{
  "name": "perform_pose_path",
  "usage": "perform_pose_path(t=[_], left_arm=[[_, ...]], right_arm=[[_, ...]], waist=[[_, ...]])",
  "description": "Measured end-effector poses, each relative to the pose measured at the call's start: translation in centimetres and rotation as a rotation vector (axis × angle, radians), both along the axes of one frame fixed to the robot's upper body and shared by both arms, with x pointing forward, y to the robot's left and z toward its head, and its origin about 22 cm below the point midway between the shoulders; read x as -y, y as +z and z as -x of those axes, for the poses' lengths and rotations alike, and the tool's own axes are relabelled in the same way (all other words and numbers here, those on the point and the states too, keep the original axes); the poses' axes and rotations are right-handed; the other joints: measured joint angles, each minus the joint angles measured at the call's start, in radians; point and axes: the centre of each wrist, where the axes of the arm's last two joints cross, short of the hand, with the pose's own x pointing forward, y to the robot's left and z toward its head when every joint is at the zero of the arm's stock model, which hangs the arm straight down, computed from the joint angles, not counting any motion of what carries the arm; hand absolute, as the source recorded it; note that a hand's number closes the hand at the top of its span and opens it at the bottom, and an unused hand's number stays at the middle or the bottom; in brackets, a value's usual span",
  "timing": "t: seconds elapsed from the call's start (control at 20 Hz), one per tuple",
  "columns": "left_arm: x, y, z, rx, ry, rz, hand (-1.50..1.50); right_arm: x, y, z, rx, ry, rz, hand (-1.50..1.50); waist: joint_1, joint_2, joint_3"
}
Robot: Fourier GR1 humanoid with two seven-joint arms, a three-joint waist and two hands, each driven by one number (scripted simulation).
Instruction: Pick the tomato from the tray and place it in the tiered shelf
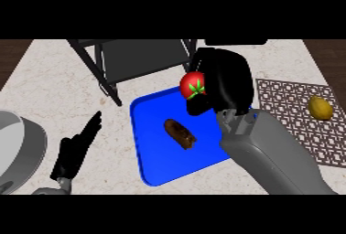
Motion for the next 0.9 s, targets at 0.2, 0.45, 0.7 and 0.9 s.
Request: perform_pose_path(t=[0.2, 0.45, 0.7, 0.9], left_arm=[[0.1, 0.7, -0.3, 0.002, -0.015, -0.003, 0.00], [1.1, 0.5, -0.4, 0.012, -0.032, 0.002, 0.00], [0.4, 0.3, -0.6, 0.012, -0.044, -0.004, 0.00], [0.8, 0.9, -1.0, 0.024, -0.055, -0.001, 0.00]], right_arm=[[-0.2, 3.7, -0.2, 0.084, -0.018, -0.062, 1.50], [-0.7, 7.5, -3.6, 0.113, -0.064, -0.070, 1.50], [-1.2, 9.0, -7.5, 0.135, -0.109, -0.070, 1.50], [-1.2, 9.0, -10.5, 0.135, -0.122, -0.061, 1.50]], waist=[[0.014, 0.004, 0.000], [0.029, 0.010, 0.000], [0.041, 0.014, -0.001], [0.056, 0.020, -0.001]])
